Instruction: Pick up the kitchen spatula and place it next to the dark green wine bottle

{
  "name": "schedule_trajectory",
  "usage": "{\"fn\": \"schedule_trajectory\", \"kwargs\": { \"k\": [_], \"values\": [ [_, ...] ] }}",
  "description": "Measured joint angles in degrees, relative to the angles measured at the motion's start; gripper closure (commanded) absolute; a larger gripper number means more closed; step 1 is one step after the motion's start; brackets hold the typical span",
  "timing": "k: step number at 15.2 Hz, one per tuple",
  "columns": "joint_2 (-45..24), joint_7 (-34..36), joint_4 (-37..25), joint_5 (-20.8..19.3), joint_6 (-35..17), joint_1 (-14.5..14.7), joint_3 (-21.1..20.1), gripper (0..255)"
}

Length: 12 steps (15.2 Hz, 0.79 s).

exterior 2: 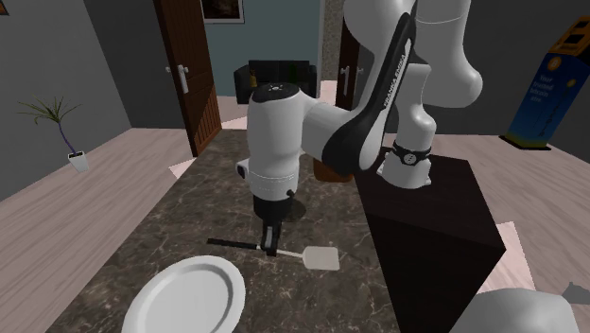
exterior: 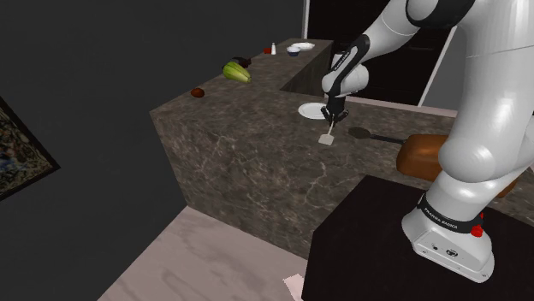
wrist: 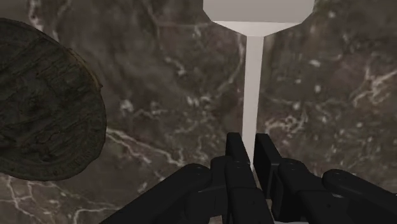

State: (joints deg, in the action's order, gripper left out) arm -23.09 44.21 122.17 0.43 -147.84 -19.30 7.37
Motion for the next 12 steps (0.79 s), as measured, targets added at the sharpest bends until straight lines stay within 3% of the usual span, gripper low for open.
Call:
{"fn": "schedule_trajectory", "kwargs": {
  "k": [12],
  "values": [
    [7.0,0.5,-0.6,-1.1,7.6,0.6,0.6,255]
  ]
}}
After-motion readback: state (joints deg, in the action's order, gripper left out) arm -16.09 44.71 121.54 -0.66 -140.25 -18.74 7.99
